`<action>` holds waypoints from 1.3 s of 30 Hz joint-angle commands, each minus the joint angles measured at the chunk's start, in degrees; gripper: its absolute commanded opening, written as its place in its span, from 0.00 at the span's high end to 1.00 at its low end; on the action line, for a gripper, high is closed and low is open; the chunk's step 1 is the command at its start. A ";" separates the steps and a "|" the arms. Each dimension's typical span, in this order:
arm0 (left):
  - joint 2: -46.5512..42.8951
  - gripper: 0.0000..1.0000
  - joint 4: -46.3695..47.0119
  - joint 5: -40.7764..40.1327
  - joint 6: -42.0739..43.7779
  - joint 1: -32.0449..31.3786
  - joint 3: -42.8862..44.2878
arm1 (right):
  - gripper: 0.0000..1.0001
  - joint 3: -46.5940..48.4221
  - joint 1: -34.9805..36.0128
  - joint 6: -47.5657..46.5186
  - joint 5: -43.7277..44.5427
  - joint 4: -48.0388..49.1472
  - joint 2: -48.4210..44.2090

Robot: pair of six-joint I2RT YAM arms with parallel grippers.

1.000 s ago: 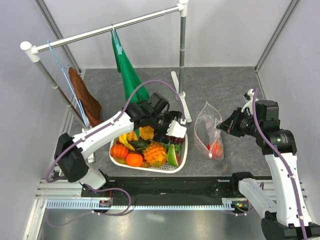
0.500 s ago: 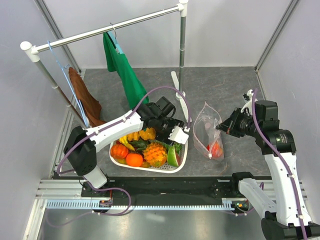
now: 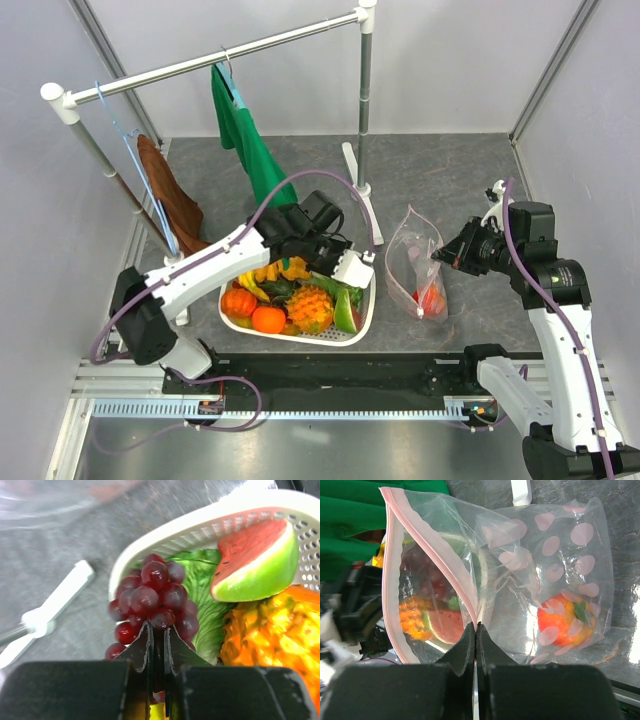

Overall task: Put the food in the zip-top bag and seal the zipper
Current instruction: Pick up the fake fruit from the bin, then place the fake fruit in the zipper food storage bag.

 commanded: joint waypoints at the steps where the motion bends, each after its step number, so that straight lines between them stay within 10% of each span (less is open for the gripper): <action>1: -6.15 0.98 0.29 2.57 -6.34 0.00 4.94 | 1.00 -0.16 -0.12 0.14 -0.69 1.55 -0.49; 18: -12.93 0.98 24.69 15.23 -42.35 -0.34 16.27 | 1.00 -1.47 -0.03 1.28 -2.62 3.13 -0.05; 33: 0.07 0.98 43.26 14.97 -73.14 -5.71 23.75 | 1.00 -1.92 -0.12 4.18 -6.76 4.98 1.00; 39: -1.13 0.98 46.52 11.37 -74.92 -6.24 14.63 | 1.00 -0.51 -0.12 5.06 -8.25 5.07 1.18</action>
